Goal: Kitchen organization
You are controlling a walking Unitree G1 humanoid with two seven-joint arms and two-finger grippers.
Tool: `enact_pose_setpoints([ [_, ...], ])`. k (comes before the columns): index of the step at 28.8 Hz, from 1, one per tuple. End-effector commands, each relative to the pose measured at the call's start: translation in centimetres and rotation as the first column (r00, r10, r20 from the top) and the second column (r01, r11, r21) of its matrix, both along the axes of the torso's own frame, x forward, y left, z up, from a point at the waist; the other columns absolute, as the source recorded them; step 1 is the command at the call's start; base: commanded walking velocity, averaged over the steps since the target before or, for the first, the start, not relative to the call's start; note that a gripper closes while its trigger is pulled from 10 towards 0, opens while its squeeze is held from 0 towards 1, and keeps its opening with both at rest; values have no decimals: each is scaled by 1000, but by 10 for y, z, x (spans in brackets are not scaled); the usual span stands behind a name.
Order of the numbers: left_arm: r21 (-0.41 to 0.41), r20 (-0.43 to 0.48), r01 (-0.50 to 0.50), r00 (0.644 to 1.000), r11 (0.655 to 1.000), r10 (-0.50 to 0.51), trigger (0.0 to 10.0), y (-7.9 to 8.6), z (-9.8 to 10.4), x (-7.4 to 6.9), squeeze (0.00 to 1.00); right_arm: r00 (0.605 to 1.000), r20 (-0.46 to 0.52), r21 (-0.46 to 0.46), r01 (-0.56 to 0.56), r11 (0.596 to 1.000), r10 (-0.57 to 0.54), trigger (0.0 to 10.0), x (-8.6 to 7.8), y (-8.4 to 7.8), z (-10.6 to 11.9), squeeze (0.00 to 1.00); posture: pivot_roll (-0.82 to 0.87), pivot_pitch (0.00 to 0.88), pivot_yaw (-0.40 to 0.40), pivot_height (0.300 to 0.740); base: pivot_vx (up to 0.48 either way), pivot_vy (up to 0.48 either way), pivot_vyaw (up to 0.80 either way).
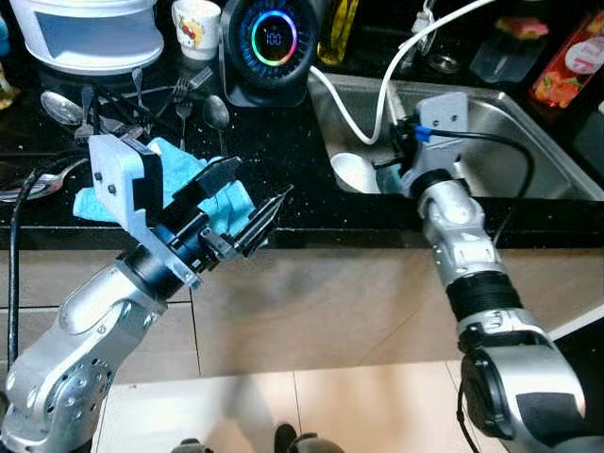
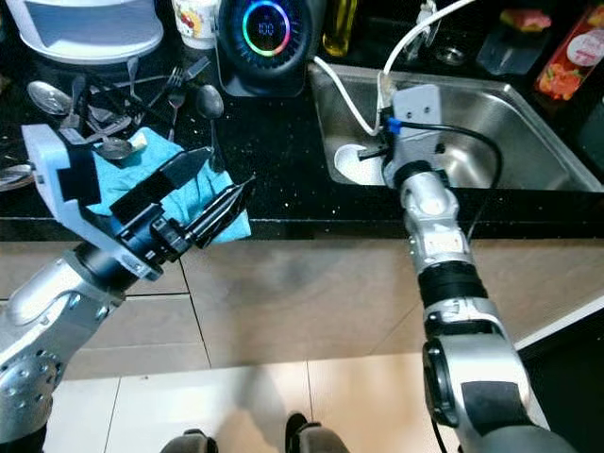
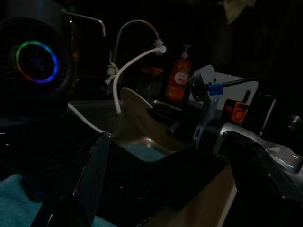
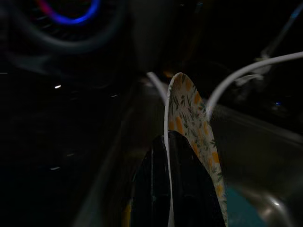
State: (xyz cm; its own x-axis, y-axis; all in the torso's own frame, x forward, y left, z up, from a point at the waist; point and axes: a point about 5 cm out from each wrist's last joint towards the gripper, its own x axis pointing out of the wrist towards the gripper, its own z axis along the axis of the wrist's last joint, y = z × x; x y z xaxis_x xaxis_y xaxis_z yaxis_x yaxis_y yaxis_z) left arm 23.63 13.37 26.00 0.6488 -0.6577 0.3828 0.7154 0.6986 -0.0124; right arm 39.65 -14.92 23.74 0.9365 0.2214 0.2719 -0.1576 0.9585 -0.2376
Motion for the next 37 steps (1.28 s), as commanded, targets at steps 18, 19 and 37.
enact_pose_setpoints([
  [18, 10, -47, 25, 999, 1000, -24, 10000, -7, -18, -2, 0, 971, -88, -54, 216, 975, -220, 10000, 11, -3, -7, 1000, 257, 88, -133, 740, 0, 0, 0],
  [19, 10, -47, 25, 999, 1000, -24, 10000, -7, -18, -2, 0, 971, -88, -54, 216, 975, -220, 10000, 11, -3, -7, 1000, 257, 88, -133, 740, 0, 0, 0],
  [37, 16, -69, 79, 995, 997, -78, 10000, -9, -26, -9, 0, 709, 250, 303, -704, 642, 659, 10000, -60, -2, 22, 0, 241, 105, -124, 740, 0, 0, 0],
])
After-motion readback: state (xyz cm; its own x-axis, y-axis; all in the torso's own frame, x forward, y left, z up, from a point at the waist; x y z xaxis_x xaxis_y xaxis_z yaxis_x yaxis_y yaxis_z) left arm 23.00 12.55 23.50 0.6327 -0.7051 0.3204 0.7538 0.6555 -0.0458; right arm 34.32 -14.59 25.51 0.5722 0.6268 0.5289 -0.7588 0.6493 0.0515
